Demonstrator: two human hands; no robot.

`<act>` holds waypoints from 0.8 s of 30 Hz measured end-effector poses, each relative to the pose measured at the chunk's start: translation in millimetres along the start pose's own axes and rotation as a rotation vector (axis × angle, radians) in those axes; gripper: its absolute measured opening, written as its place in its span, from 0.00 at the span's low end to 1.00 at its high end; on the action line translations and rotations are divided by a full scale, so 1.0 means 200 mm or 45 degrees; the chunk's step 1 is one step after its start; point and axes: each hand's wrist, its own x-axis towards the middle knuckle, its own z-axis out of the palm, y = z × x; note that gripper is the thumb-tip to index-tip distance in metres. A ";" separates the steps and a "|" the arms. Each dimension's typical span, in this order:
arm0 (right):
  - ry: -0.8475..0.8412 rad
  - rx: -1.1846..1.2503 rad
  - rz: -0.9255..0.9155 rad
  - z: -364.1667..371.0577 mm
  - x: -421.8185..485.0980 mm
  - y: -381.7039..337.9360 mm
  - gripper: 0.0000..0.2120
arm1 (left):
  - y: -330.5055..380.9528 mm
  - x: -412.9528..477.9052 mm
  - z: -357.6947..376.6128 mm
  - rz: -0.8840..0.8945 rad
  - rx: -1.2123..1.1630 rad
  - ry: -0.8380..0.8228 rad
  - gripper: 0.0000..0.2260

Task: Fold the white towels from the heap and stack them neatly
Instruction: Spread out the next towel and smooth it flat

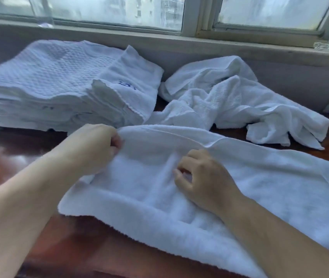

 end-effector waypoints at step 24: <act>-0.373 -0.161 0.048 -0.07 -0.04 0.19 0.38 | 0.26 -0.11 0.13 -0.330 -1.707 -0.360 0.13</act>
